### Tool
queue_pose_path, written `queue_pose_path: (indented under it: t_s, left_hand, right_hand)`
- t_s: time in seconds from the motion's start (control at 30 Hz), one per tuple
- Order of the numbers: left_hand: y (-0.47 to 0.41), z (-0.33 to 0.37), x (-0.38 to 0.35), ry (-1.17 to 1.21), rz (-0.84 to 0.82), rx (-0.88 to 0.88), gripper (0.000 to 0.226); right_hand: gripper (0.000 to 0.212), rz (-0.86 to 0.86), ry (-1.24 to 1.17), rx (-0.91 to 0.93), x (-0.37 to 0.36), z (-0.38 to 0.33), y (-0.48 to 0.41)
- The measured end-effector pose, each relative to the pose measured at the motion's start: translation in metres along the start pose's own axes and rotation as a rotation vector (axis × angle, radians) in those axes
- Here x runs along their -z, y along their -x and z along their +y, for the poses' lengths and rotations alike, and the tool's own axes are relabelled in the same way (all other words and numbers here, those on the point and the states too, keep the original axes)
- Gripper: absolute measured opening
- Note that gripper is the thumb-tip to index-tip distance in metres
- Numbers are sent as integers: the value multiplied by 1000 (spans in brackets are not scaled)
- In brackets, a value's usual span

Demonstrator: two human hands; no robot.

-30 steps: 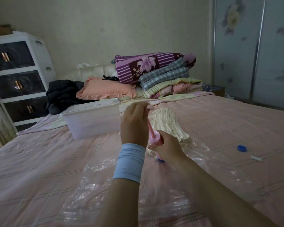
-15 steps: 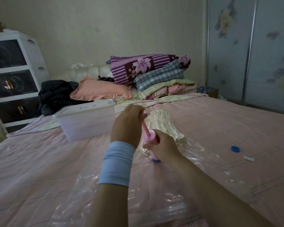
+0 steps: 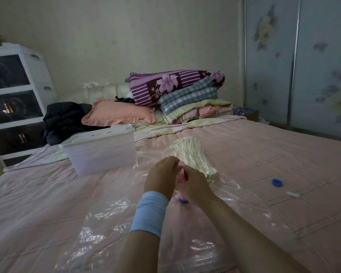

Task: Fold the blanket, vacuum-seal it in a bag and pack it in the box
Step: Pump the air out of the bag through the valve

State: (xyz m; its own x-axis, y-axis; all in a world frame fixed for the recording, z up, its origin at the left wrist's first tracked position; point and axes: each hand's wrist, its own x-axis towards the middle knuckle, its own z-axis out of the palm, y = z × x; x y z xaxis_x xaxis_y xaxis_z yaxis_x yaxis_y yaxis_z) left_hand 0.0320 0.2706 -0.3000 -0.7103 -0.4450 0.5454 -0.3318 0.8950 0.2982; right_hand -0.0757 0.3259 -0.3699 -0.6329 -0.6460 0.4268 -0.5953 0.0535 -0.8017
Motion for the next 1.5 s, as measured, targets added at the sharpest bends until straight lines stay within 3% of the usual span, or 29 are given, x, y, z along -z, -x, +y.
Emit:
queue_pose_path:
  t_s: [0.13,0.27,0.4,0.57,0.63,0.83,0.9,1.0,1.07,1.13,1.2,1.27,1.37,1.5]
  left_hand:
    - [-2,2,22,-40,26,-2,18]
    - [-6,9,59,-39,247,-96,20]
    - [-7,15,91,-33,489,-221,17]
    - [-11,17,79,32,562,-273,14]
    - [-12,12,59,106,515,-273,17]
    - [3,-14,-11,255,87,-65,21]
    - [3,-14,-14,465,31,28,23]
    - [-1,-15,-12,1040,-127,261,32]
    - [0,-16,-16,1349,-138,420,40]
    - [2,-19,-22,1451,-119,479,49]
    - [4,-20,-30,1345,-146,404,57]
    - [4,-19,-37,1081,-154,292,55]
    - [3,-12,-44,728,-115,192,36]
    - [-1,-9,-52,624,-45,242,23]
  right_hand:
    - [40,-6,3,2,0,-4,1]
    - [55,-8,-31,-24,1,-8,0]
    - [56,-4,-11,-22,1,-8,-1]
    - [56,-17,-10,-33,0,-6,0]
    - [56,-19,-15,-37,2,-7,1]
    - [29,-35,38,54,10,-10,3]
    - [20,-51,16,55,17,-12,4]
    - [33,-54,150,37,28,-15,6]
    - [36,84,255,102,32,-19,7]
    - [44,250,309,214,38,-23,7]
    - [50,265,427,347,45,-28,2]
    - [42,186,558,411,47,-34,-2]
    - [31,126,579,313,41,-37,-1]
    - [29,148,659,301,40,-35,-1]
